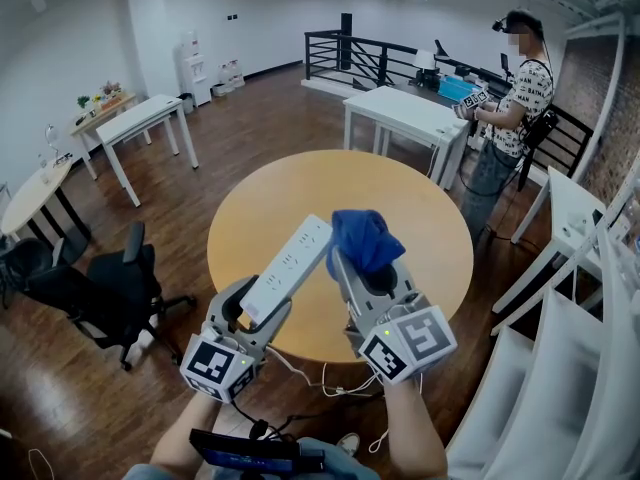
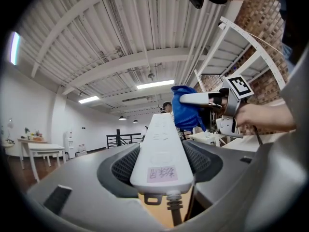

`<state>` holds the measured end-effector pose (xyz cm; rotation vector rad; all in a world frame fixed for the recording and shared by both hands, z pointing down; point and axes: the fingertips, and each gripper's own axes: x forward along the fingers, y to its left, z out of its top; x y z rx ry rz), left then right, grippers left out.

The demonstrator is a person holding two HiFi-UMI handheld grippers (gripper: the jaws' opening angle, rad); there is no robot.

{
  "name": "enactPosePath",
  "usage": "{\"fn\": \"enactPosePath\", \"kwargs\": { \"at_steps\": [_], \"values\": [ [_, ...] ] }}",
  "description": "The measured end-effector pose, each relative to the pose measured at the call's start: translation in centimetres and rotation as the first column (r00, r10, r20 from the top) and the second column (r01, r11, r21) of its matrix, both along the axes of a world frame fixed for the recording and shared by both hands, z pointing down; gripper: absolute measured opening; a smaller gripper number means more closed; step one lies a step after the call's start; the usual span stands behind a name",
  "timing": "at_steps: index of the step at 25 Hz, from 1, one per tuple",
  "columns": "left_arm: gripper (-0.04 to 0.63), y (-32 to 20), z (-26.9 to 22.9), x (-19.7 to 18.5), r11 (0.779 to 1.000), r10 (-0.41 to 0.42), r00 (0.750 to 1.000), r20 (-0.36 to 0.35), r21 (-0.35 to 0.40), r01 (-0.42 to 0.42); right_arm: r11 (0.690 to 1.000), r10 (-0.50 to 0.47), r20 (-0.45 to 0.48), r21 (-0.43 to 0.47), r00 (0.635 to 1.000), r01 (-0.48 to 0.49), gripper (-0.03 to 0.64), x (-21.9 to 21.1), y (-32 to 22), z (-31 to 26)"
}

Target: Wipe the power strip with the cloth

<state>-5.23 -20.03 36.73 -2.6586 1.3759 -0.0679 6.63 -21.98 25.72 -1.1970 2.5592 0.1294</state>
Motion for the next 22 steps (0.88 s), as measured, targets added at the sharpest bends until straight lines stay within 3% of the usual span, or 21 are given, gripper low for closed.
{"fn": "enactPosePath", "kwargs": {
  "at_steps": [11, 22],
  "values": [
    [0.282, 1.9, -0.6, 2.2, 0.998, 0.062, 0.997, 0.049, 0.005, -0.063, 0.997, 0.083, -0.005, 0.011, 0.997, -0.083, 0.067, 3.9, -1.6, -1.7],
    [0.282, 2.4, -0.3, 3.5, 0.994, 0.101, 0.989, 0.105, 0.031, -0.105, 0.996, 0.093, -0.031, 0.015, 0.995, -0.092, 0.067, 3.9, -3.3, -2.7]
  ]
}}
